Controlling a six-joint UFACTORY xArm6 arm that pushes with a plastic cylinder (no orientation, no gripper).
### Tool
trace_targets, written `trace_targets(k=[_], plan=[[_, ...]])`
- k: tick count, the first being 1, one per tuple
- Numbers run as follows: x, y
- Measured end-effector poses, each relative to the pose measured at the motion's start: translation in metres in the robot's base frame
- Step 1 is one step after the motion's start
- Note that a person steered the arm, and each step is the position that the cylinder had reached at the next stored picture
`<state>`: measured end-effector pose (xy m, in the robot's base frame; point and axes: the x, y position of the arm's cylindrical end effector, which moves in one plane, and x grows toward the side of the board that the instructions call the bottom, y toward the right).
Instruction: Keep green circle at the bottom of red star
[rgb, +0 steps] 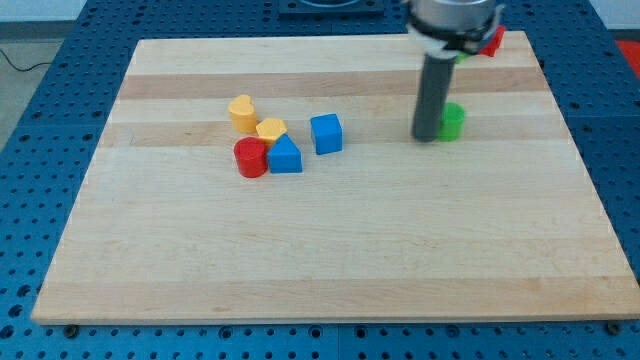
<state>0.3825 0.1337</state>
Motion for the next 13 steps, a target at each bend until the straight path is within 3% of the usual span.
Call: trace_targets(k=[1,3,5,6,8,11,13], plan=[[-0.014,0.028],[0.02,-0.023],[-0.034,0.046],[-0.042,0.05],[0.007,0.038],[-0.04,0.073],[0.002,0.088]])
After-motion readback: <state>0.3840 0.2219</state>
